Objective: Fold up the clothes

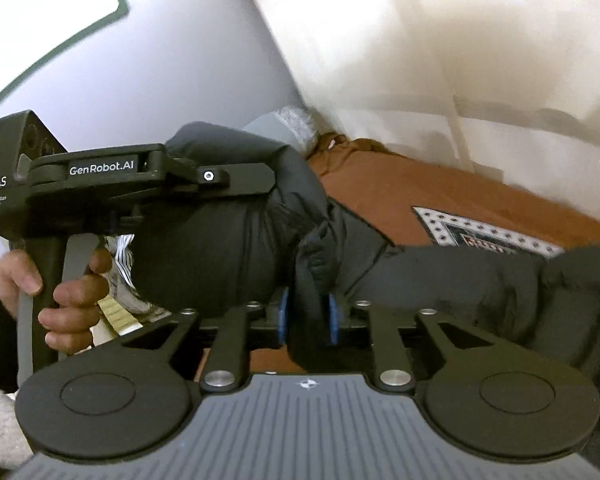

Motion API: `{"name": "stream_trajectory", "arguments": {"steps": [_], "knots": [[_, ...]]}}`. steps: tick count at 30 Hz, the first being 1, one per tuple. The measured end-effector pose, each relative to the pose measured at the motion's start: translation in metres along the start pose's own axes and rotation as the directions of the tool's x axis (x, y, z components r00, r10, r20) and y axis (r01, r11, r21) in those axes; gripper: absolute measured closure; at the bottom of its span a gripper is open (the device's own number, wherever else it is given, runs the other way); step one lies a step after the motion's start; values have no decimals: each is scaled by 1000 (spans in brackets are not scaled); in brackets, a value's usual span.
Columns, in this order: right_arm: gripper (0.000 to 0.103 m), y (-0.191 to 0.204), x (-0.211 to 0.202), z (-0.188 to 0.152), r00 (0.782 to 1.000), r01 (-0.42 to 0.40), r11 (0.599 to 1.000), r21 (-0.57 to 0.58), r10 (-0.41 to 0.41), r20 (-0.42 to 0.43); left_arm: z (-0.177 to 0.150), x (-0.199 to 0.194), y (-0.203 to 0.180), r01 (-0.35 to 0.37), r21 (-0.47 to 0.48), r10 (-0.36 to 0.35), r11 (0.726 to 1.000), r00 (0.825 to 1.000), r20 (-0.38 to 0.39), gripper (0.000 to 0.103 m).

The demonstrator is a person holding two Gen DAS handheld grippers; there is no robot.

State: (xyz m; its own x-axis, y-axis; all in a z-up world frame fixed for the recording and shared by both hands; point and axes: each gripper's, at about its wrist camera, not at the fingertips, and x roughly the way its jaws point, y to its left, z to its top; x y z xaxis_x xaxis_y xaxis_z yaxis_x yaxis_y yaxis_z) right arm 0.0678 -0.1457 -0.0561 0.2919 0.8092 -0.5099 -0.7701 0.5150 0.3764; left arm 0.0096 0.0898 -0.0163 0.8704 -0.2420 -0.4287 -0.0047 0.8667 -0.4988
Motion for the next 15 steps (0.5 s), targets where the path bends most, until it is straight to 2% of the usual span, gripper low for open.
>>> {"name": "stream_trajectory", "arguments": {"steps": [1, 2, 3, 7, 9, 12, 15], "knots": [[69, -5, -9, -1, 1000, 9, 1000, 12, -9, 13, 0, 1, -8, 11, 23, -11, 1000, 1000, -5, 74], [59, -10, -17, -2, 1000, 18, 1000, 23, -18, 25, 0, 2, -17, 21, 51, -20, 998, 1000, -8, 75], [54, -16, -27, 0, 999, 25, 999, 31, -26, 33, -1, 2, -27, 30, 84, -29, 996, 1000, -9, 75], [51, -37, -71, 11, 990, 94, 994, 61, -99, 95, -8, 11, -69, 103, 208, -95, 973, 994, -44, 73], [44, -45, -94, 17, 985, 107, 990, 93, -118, 123, -15, 20, -89, 136, 272, -121, 953, 990, -74, 72], [41, -53, -121, 31, 986, 45, 985, 165, -70, 152, -35, 32, -117, 181, 348, -149, 920, 982, -118, 70], [36, -54, -136, 38, 991, -14, 974, 226, -17, 131, -57, 38, -132, 200, 397, -158, 896, 978, -138, 70]]}}
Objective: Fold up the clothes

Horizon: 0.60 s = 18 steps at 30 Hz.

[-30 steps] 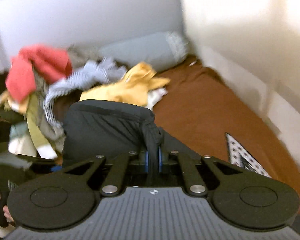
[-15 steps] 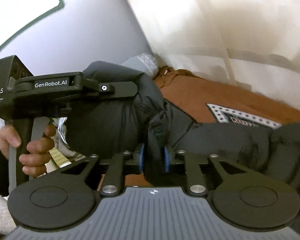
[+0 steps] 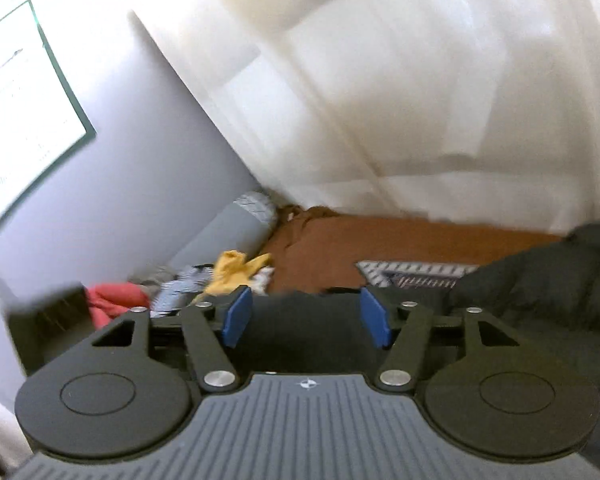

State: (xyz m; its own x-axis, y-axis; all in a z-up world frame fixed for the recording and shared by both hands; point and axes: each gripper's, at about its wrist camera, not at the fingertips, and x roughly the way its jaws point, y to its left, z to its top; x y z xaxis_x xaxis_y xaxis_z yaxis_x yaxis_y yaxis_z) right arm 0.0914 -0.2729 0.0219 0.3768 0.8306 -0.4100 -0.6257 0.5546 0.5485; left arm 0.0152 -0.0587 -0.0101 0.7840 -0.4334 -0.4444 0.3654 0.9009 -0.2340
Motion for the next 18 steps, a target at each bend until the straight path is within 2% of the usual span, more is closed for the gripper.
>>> {"name": "stream_trajectory", "arguments": {"steps": [9, 10, 12, 13, 14, 15, 17, 18], "knots": [[33, 17, -21, -10, 991, 15, 999, 33, -10, -135, -12, 10, -27, 7, 57, -6, 998, 1000, -8, 70], [33, 17, -20, -11, 988, 26, 999, 42, -19, -156, -11, 11, -28, 13, 62, -13, 998, 1000, -10, 68], [35, 16, -16, -14, 981, 50, 998, 34, -43, -188, -11, 11, -31, 27, 67, -26, 997, 1000, -13, 57], [42, 15, -15, -16, 978, 62, 998, 28, -55, -201, -10, 11, -33, 25, 68, -24, 997, 1000, -15, 44], [68, 12, -14, -17, 976, 73, 997, 27, -66, -210, -10, 9, -34, 17, 67, -17, 998, 1000, -10, 36], [80, 9, -14, -16, 976, 83, 996, 36, -74, -207, -10, 7, -34, 9, 63, -9, 998, 1000, 1, 32], [91, 2, -15, -14, 976, 105, 993, 49, -94, -199, -8, -3, -30, -9, 41, 7, 999, 999, 38, 18], [92, 0, -18, -11, 977, 121, 992, 38, -113, -182, -6, -10, -26, -22, 27, 20, 999, 998, 65, 18]]}}
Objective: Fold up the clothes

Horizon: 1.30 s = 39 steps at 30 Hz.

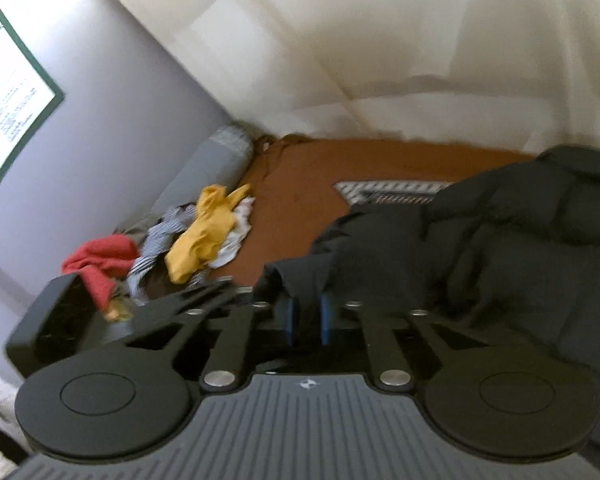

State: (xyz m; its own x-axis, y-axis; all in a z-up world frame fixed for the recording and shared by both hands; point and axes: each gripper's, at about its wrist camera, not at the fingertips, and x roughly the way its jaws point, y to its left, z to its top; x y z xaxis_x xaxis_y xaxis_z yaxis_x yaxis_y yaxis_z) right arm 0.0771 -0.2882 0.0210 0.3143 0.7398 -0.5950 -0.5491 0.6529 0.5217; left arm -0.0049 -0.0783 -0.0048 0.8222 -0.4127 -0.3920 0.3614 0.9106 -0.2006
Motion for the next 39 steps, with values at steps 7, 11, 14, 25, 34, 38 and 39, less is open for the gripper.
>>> {"name": "stream_trajectory", "arguments": {"steps": [7, 11, 14, 25, 34, 38, 39], "knots": [[94, -26, -32, 47, 981, 49, 998, 25, -53, 188, -3, 7, 31, -147, 18, 148, 989, 989, -32, 15], [95, -49, -54, 65, 959, 47, 995, 86, -69, 276, -11, 44, 46, -208, 38, 211, 977, 970, -124, 15], [95, -68, -73, 63, 942, 43, 989, 138, -86, 324, -13, 76, 47, -193, 65, 202, 979, 962, -182, 15], [97, -170, -143, -49, 874, 70, 912, 405, -252, 416, -30, 124, 12, -44, 186, 101, 982, 944, -313, 22], [101, -245, -126, -194, 854, 85, 778, 622, -378, 356, -26, 115, 6, 48, 209, 33, 977, 930, -367, 22], [102, -252, -115, -216, 855, 51, 741, 670, -379, 353, -4, 99, 12, 89, 114, -45, 989, 938, -345, 21], [102, -251, -114, -217, 855, 48, 740, 671, -377, 355, 5, 96, 13, 100, 85, -67, 991, 942, -329, 21]]}}
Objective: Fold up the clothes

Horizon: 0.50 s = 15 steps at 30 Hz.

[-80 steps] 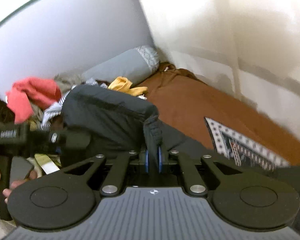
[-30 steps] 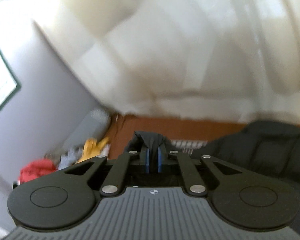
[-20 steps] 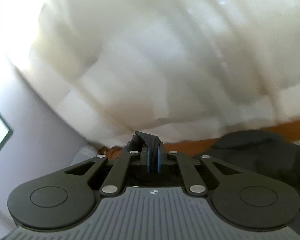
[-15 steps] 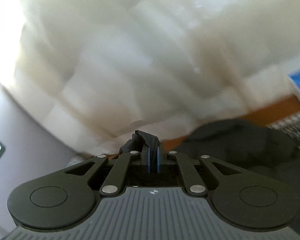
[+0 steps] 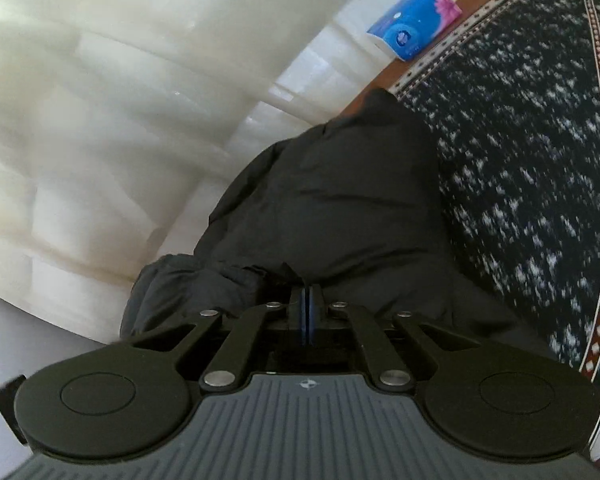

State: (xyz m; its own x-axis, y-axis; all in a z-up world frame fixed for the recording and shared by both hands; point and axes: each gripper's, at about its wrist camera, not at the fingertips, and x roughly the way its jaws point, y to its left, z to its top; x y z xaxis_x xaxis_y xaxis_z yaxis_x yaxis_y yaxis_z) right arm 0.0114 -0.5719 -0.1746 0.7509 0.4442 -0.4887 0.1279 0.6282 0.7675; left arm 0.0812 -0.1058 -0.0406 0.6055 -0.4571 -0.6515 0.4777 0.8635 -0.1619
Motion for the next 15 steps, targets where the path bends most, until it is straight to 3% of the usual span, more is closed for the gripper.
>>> {"name": "stream_trajectory", "arguments": {"steps": [3, 5, 10, 13, 15], "knots": [[102, 4, 2, 2, 1000, -13, 1000, -8, 13, 3, 22, -2, -2, 57, -36, -55, 998, 997, 61, 19], [102, 8, 1, 8, 999, -29, 999, -18, 29, 14, 33, 16, -12, 75, 13, -76, 997, 995, 67, 19], [103, 25, -3, 32, 992, -81, 995, -61, 86, 90, 36, 81, -48, 101, 109, -100, 989, 995, -13, 19], [103, 26, -4, 44, 992, -46, 996, -82, 55, 111, 27, 114, -68, 78, 184, -74, 980, 997, -31, 17], [100, 23, -1, 45, 995, 16, 997, -79, -9, 96, 21, 128, -72, 67, 182, -61, 981, 998, -34, 16]]}}
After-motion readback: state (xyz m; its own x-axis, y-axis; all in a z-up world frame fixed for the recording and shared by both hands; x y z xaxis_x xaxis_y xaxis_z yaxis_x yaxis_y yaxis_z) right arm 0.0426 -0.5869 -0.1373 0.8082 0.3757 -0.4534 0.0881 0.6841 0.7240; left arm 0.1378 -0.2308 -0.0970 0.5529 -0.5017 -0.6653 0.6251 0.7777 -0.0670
